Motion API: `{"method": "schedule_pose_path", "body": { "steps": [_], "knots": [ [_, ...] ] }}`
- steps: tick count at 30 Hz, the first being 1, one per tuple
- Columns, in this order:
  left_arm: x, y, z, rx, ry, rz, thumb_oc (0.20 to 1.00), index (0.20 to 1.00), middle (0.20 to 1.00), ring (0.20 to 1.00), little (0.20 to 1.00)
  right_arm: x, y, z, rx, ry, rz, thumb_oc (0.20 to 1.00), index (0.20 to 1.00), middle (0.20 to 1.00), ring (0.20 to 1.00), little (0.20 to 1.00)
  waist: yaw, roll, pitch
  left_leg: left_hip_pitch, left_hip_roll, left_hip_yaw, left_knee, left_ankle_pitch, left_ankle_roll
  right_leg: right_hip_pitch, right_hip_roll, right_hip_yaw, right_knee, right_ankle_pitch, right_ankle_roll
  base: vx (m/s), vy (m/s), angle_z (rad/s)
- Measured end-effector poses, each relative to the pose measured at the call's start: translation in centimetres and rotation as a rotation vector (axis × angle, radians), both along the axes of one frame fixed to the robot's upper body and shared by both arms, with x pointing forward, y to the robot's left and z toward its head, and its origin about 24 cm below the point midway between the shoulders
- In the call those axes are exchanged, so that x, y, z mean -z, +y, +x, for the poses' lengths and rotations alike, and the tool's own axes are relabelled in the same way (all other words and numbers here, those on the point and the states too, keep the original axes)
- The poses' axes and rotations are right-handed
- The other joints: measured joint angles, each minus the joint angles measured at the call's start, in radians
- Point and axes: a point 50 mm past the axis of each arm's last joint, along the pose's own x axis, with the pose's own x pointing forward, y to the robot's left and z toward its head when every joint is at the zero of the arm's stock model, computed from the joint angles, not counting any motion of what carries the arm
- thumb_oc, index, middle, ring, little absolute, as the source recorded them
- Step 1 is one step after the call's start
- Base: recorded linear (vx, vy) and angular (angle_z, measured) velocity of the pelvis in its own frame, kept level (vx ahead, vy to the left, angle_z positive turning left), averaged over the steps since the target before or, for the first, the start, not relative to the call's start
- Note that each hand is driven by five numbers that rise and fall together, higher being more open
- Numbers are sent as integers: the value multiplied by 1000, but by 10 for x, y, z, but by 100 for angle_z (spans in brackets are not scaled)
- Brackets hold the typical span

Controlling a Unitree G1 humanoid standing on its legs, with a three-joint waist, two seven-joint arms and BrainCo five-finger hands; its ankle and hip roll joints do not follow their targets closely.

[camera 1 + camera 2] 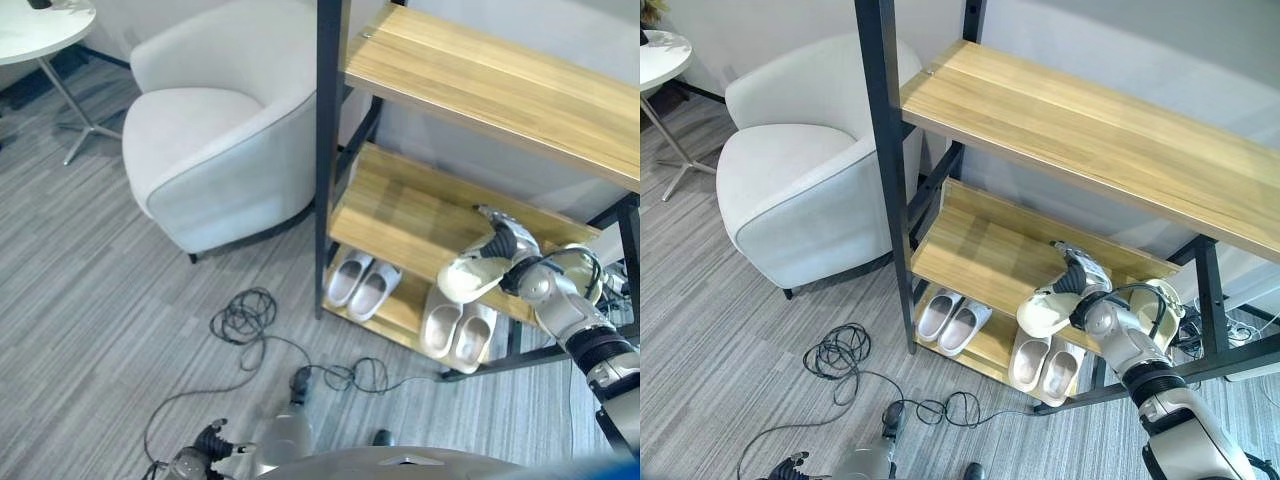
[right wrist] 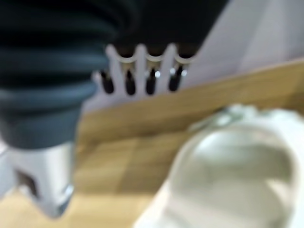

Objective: Arrange the slippers neatly on the shoe rack.

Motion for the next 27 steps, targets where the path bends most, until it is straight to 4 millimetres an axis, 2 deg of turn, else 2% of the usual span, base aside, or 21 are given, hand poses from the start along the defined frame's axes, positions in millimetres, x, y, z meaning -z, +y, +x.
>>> {"method": "schedule_pose_path", "body": {
  "steps": [11, 16, 21, 25, 27],
  "knots": [
    [0, 0, 0, 1, 1, 0, 1000, 1000, 1000, 1000, 1000, 9, 13, -5, -102, 46, -90, 1000, 1000, 1000, 1000, 1000, 11, -1, -1, 7, 0, -13, -3, 0, 0, 6, 3, -7, 0, -8, -4, 7, -1, 2],
    [0, 0, 1, 2, -1, -1, 1000, 1000, 1000, 1000, 1000, 23, 19, -11, -158, 128, -132, 1000, 1000, 1000, 1000, 1000, 10, -5, -4, 9, -1, -14, -8, 1, 1, 9, 2, -14, 0, -6, 0, 0, 0, 0],
    [0, 0, 0, 5, 2, -2, 1000, 1000, 1000, 1000, 1000, 28, 20, -14, -172, 163, -137, 1000, 1000, 1000, 1000, 1000, 11, -5, -5, 25, -1, -14, -19, 7, 0, 22, 1, -14, 0, -6, 1, 0, 0, 0],
    [0, -1, 0, 34, 11, 6, 1000, 1000, 1000, 1000, 1000, 47, 21, -27, -210, 243, -188, 1000, 1000, 1000, 1000, 1000, 11, -9, -15, 27, 1, -15, -19, 6, 1, 21, 4, -15, -1, -12, -4, 5, -3, 3],
    [0, 0, -1, 37, 15, 8, 1000, 1000, 1000, 1000, 1000, 50, 21, -30, -215, 257, -197, 1000, 1000, 1000, 1000, 1000, 10, -10, -17, 27, 2, -14, -19, 6, 0, 21, 4, -15, -4, -17, -10, 0, 0, 0]
  ]
}}
